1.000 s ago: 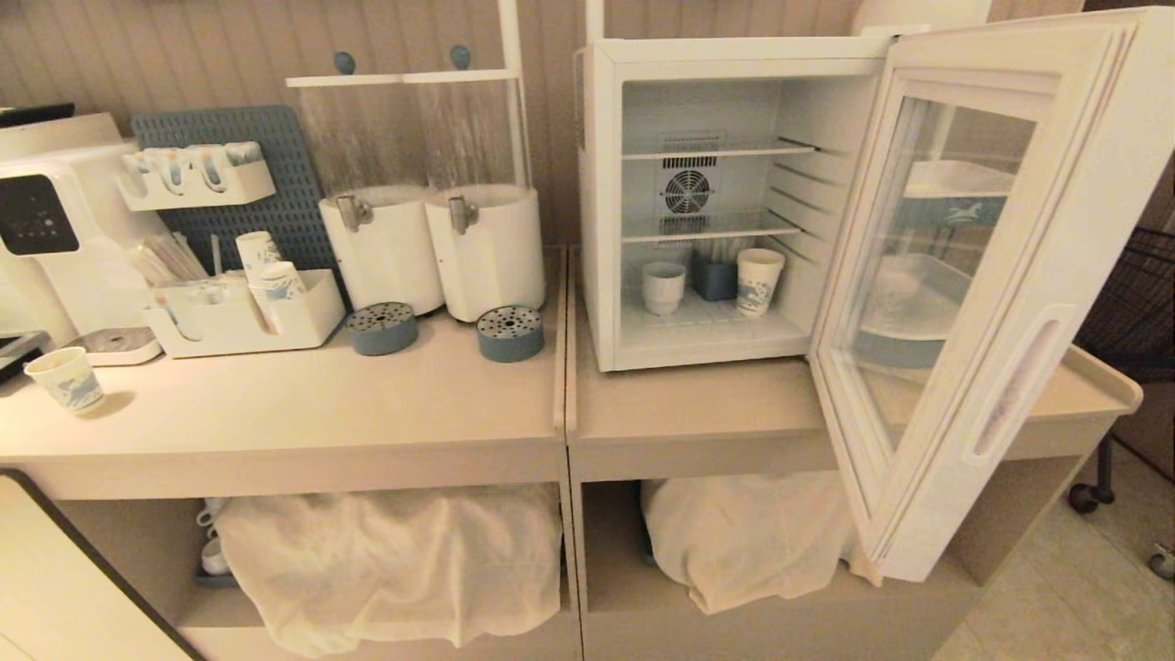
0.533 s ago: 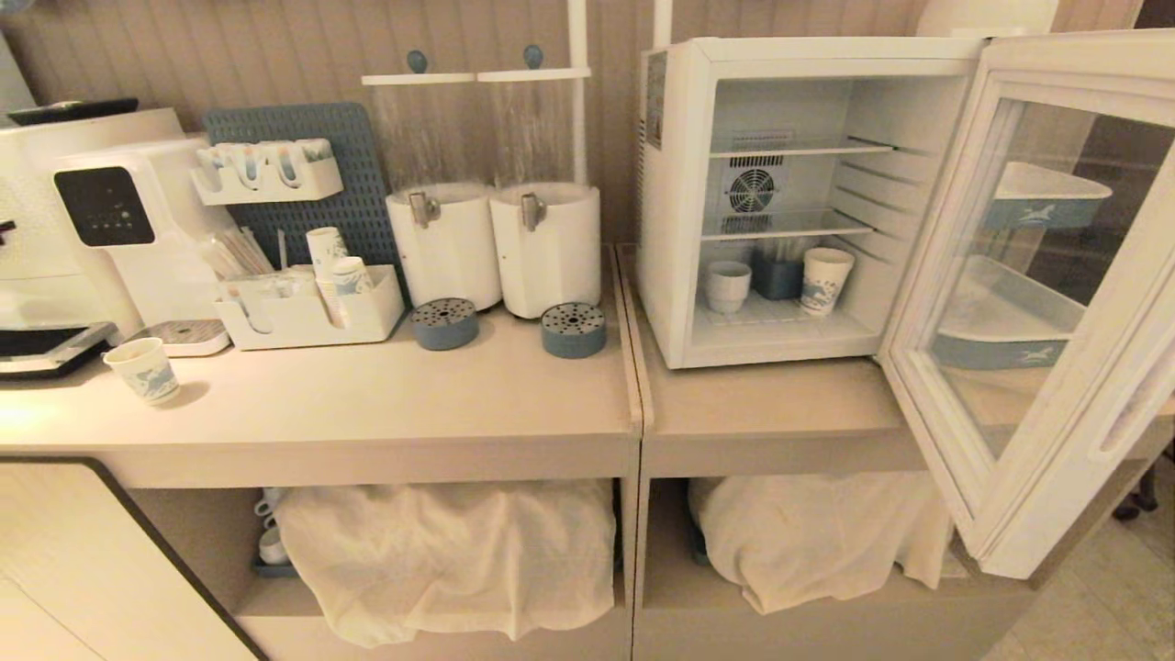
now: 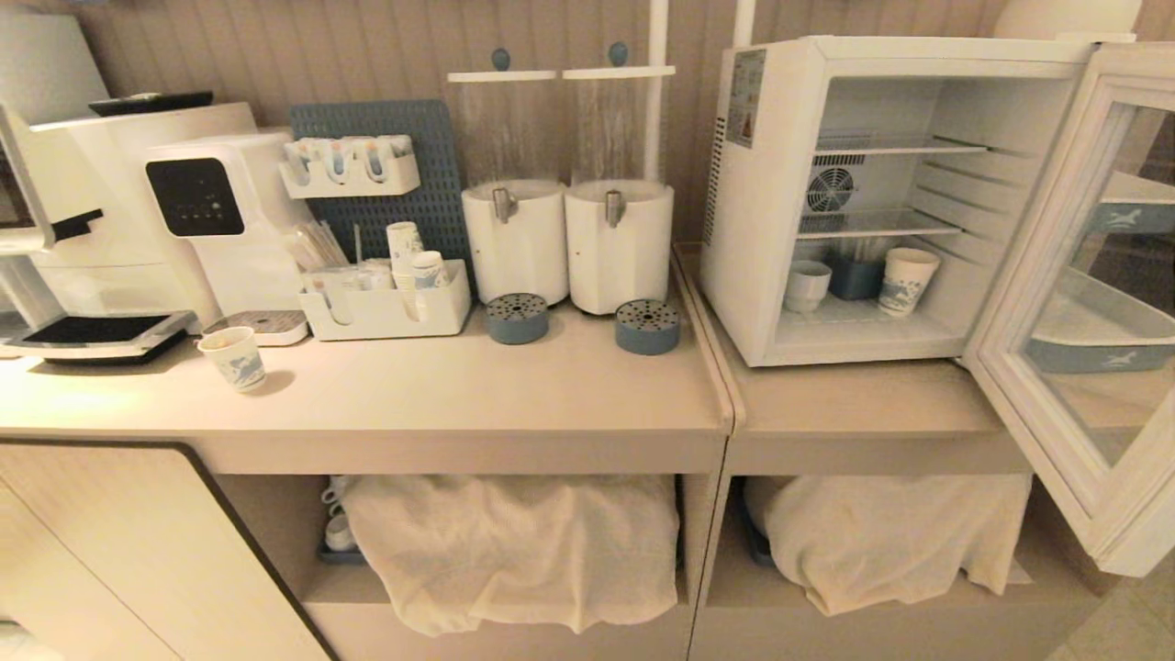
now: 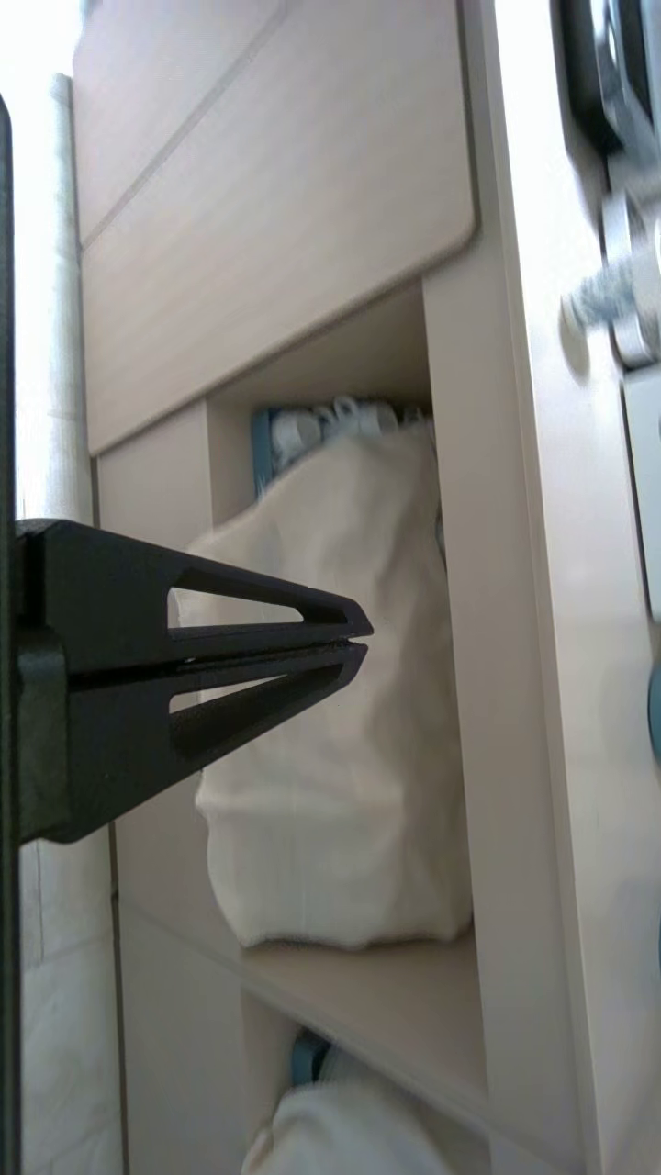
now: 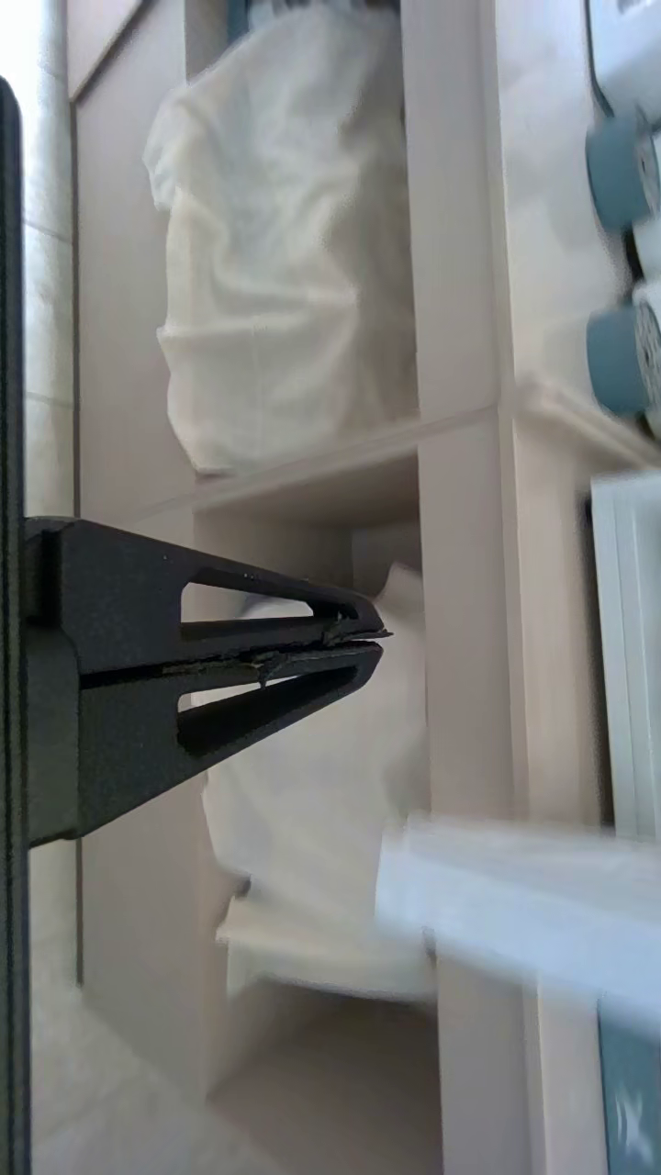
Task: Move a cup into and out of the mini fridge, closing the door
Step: Take the ceramic cup out of the freezer
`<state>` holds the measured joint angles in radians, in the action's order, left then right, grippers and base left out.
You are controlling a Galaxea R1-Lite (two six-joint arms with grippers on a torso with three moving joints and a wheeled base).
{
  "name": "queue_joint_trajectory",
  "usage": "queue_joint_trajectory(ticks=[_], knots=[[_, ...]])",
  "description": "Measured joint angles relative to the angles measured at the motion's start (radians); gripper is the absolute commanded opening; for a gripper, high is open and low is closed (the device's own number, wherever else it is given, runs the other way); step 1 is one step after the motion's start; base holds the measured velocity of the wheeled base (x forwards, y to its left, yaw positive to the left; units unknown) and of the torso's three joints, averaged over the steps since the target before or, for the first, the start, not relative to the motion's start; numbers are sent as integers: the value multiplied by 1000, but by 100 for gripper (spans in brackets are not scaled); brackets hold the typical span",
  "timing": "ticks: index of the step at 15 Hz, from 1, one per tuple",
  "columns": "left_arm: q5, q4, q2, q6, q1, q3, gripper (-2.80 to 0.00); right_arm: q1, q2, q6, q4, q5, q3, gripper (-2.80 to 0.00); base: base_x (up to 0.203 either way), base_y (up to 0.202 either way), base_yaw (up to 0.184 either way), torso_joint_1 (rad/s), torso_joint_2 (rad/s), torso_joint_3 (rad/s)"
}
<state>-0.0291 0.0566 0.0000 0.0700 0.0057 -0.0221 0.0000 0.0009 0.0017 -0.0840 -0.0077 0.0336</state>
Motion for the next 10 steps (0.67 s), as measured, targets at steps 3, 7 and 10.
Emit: queue_joint_trajectory(ticks=[3, 7, 10], knots=[[1, -2, 0, 0, 0, 0, -280, 0, 0, 0, 0, 0, 0, -280, 0, 29, 5, -1, 1, 1], [-1, -1, 0, 3, 0, -1, -280, 0, 0, 0, 0, 0, 0, -280, 0, 0, 0, 0, 0, 0], [-2, -2, 0, 2, 0, -1, -280, 0, 0, 0, 0, 0, 0, -280, 163, 0, -3, 0, 3, 3]])
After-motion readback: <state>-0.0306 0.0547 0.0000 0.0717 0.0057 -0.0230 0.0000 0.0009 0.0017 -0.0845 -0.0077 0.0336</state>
